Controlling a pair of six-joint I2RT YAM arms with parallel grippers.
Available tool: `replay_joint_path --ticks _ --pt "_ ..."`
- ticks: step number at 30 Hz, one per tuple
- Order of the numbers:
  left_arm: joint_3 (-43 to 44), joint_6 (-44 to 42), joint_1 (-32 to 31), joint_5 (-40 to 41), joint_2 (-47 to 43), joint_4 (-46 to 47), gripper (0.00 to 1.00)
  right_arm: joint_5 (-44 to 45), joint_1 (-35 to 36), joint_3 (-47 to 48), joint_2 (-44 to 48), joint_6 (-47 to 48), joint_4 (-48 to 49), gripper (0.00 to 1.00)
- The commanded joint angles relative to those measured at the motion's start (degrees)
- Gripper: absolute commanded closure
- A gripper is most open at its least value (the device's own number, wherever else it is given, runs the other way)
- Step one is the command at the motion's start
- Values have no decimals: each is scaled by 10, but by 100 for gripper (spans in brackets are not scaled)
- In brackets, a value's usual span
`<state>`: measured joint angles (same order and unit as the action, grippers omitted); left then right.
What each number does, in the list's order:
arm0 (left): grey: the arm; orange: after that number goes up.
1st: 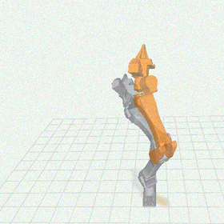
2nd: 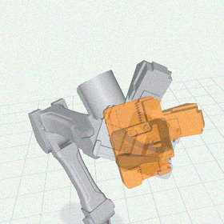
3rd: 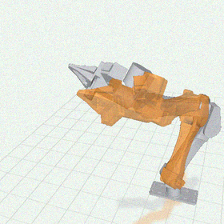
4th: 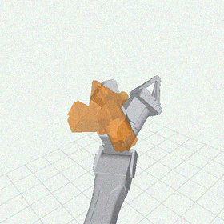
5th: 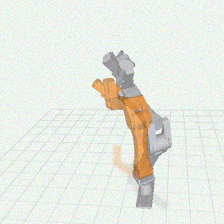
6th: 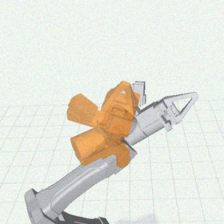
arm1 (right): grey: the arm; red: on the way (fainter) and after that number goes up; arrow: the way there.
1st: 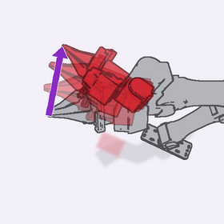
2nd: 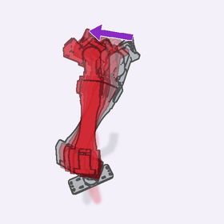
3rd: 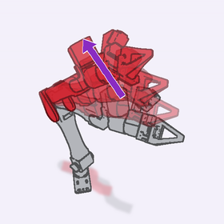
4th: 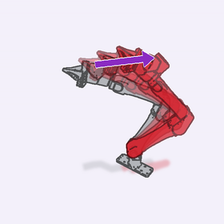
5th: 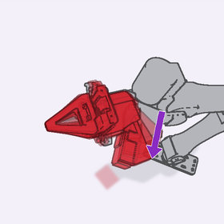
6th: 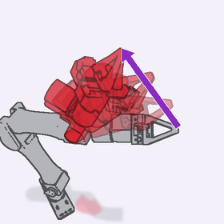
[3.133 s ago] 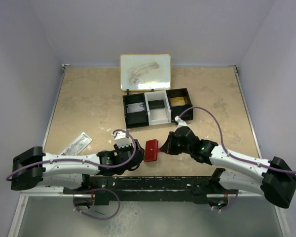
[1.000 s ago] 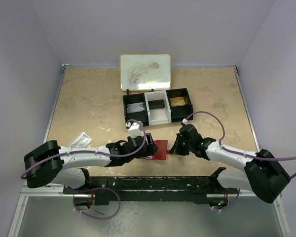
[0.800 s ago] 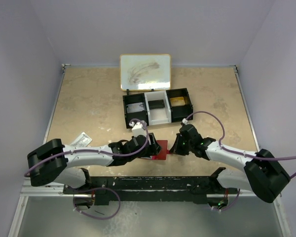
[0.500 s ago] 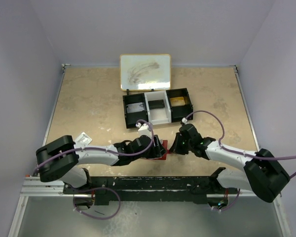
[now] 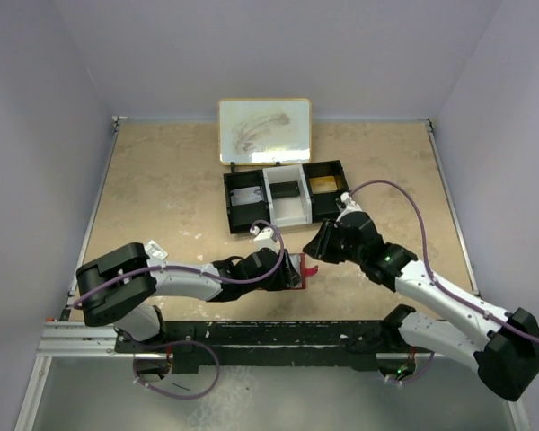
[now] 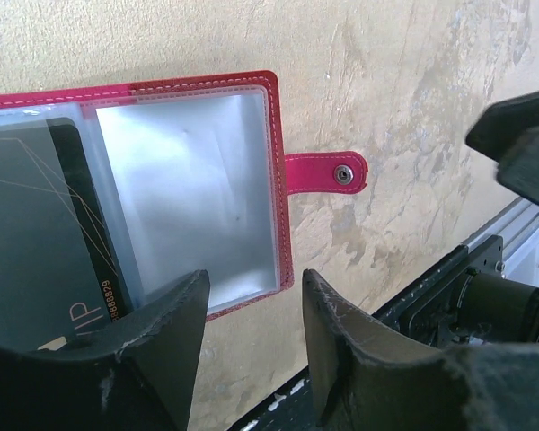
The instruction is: Take the credit cards out of the card holder
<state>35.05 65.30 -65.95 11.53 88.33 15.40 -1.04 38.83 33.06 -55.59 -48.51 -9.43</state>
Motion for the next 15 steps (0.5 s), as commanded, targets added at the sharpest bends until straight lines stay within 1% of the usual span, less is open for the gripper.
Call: replay_joint_path --ticks 1,5,9,12,15 --pt "7 -6 4 8 -2 14 58 -67 -2 14 0 18 58 70" --pt "-5 -7 3 7 -14 26 60 -127 -2 7 -69 15 137 79" --pt "-14 -20 3 8 -16 23 60 -137 -2 9 -154 18 205 84" --pt "-25 -24 1 7 -19 25 61 -135 -2 -3 -202 6 214 86" --pt "-38 -21 -2 24 -44 13 61 -131 -2 -30 -233 -3 239 87"
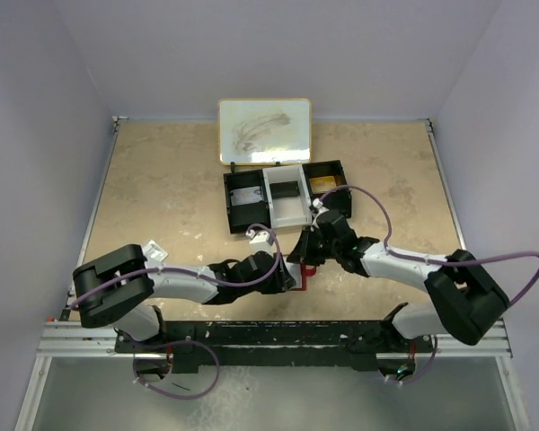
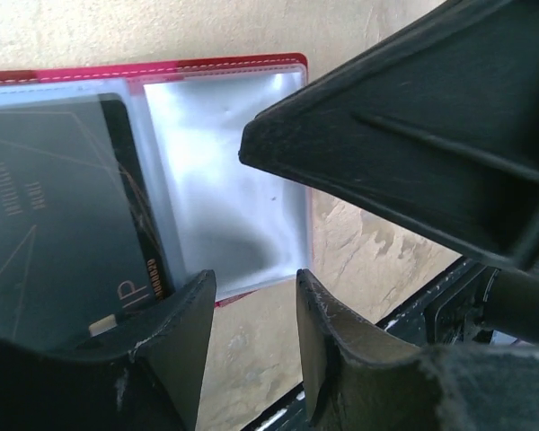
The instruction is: Take the credit cards out of the card holder
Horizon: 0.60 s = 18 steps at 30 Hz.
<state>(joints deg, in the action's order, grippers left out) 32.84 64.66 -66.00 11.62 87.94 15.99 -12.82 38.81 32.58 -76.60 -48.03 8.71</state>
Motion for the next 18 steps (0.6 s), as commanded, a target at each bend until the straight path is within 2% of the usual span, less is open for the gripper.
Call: replay_joint_path --ticks 1,4,6,9,12,18 --pt "-21 -14 -2 30 -53 3 61 -16 -2 -38 -29 -10 71 87" --pt "-27 -32 -2 41 -97 -24 61 -25 -2 -67 -38 -18 99 86" --pt "-12 -57 -2 53 -115 -75 62 -14 -2 -76 -35 -15 112 85" --pt "11 -80 -1 96 -135 -158 62 -11 -2 -83 -27 -11 113 84" --pt "21 -95 4 139 -150 -204 62 -16 -2 -86 -26 -12 117 83" --pt "17 -106 40 148 -167 -203 60 -2 -1 -111 12 -15 160 77"
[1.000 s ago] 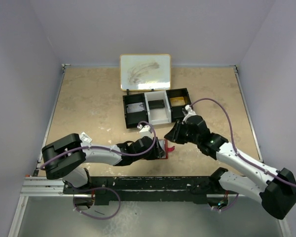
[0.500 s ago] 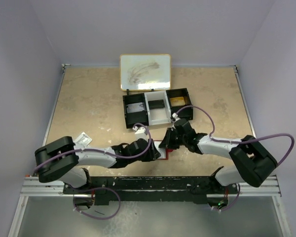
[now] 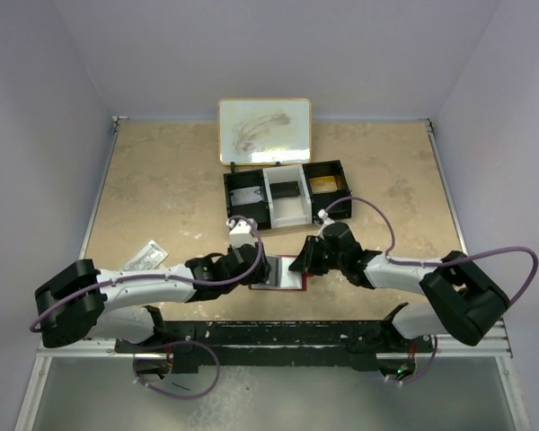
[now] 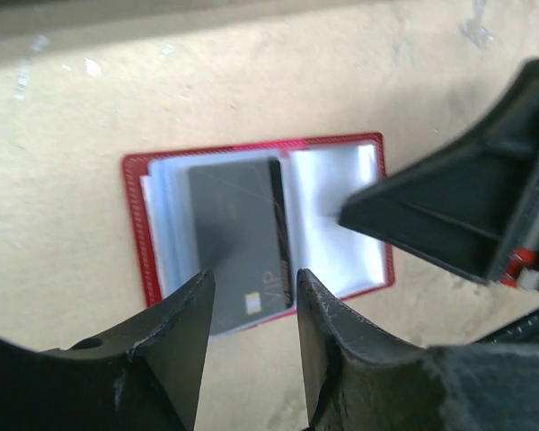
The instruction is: Take the credit cards out of the card holder
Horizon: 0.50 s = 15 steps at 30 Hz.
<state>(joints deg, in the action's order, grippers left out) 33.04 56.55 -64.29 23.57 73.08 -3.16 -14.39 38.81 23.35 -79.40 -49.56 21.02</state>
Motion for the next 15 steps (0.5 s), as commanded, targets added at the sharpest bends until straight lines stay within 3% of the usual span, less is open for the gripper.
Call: replay_joint_path --ticks 1,15 --pt "13 -26 30 18 -18 -1 59 16 -1 -24 49 0 39 77" --pt "-11 -8 46 -25 26 83 63 -26 -1 -17 45 1 56 78"
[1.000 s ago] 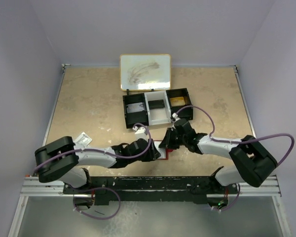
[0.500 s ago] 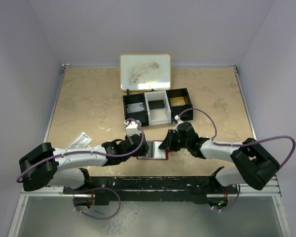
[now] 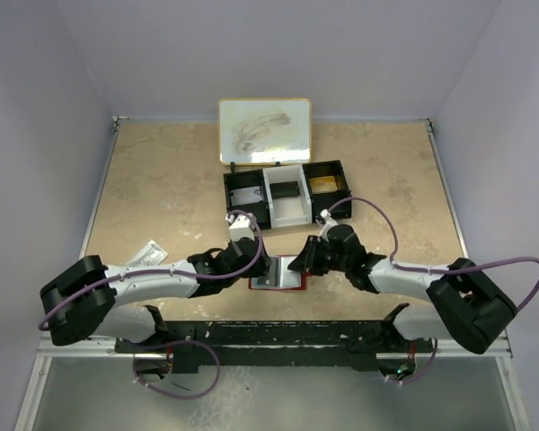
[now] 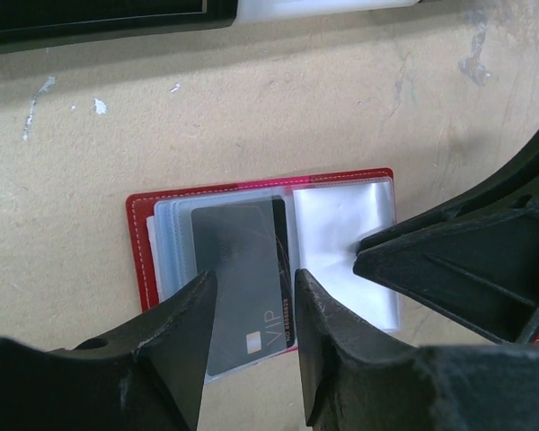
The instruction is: Take the credit cards out of the card holder
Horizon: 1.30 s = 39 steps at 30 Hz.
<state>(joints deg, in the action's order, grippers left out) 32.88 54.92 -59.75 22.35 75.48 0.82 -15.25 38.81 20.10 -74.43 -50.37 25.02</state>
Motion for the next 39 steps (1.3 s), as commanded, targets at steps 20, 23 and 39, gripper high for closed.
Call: replay_joint_path --ticks 20,23,39 --pt "-25 19 0 -29 19 23 68 -82 19 42 -120 5 82 74" --pt "-23 14 0 -42 22 19 71 -80 21 37 -136 -16 105 75" --pt "-26 12 0 -58 33 14 76 -87 22 23 -167 -62 166 77"
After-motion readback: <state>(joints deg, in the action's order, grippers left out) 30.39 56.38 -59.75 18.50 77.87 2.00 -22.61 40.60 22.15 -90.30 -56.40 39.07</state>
